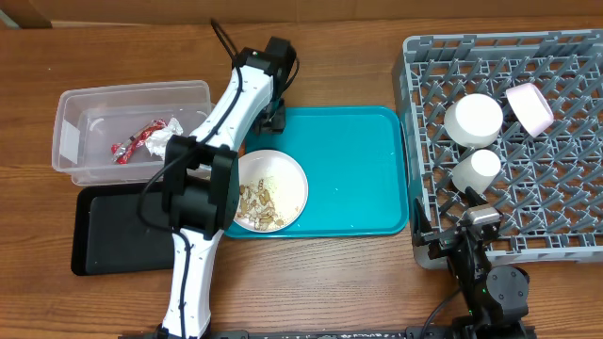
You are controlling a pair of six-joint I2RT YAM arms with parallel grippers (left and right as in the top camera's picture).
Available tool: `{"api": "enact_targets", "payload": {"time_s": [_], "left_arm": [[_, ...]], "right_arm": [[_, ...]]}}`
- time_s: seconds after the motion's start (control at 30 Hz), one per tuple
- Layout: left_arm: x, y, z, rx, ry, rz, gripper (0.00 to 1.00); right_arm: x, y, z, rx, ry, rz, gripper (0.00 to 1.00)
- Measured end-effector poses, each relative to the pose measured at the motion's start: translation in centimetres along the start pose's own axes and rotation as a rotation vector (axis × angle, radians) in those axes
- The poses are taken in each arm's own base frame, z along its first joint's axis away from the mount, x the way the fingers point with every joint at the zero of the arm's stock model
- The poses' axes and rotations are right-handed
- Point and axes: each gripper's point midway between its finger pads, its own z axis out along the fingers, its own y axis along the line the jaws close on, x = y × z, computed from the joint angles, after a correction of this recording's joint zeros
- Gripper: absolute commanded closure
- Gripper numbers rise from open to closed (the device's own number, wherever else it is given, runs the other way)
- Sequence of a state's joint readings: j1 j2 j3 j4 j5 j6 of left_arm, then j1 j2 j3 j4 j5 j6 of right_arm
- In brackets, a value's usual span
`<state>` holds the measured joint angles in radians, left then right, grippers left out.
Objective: Sort waste into correct bins and load items into the dishwasher
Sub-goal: 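Grasp the carrot piece on the teal tray with the left gripper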
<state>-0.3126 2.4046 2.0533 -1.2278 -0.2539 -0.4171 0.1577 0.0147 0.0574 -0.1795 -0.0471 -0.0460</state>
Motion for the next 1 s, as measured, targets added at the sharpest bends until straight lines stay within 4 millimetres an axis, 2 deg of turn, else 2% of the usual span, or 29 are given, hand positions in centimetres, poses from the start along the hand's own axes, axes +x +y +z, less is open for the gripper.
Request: {"api": "enact_targets", "payload": {"time_s": [0.3,0.6,0.7,0.8,0.83,0.93,1.0], "left_arm": [[-0.9,2.7,0.6,-0.026,0.0,-0.082,0.45],[-1.6,2.6,1.1,-0.018,-0.027,-0.097,0.57],[-1.6,2.5,1.1,-0.018,-0.027,-0.096,0.58],[-1.6,2.5,1.1,-0.018,-0.027,-0.094,0.75],[-1.6,2.5,1.1,-0.019,-0.026,-0.088,0.77],[-1.6,2.5,1.2,-0.018,-0.026,-0.088,0.78],[-1.5,2.6,1.0,-0.019,-0.022,-0.088,0.84]], "right_arm": [[0.0,0.0,0.0,0.0,0.0,0.0,0.0],[0.0,0.0,0.0,0.0,0.0,0.0,0.0],[0.0,0.0,0.0,0.0,0.0,0.0,0.0],[0.0,0.0,0.0,0.0,0.0,0.0,0.0],[0.0,0.0,0.0,0.0,0.0,0.0,0.0],[0.0,0.0,0.0,0.0,0.0,0.0,0.0],[0.0,0.0,0.0,0.0,0.0,0.0,0.0]]}}
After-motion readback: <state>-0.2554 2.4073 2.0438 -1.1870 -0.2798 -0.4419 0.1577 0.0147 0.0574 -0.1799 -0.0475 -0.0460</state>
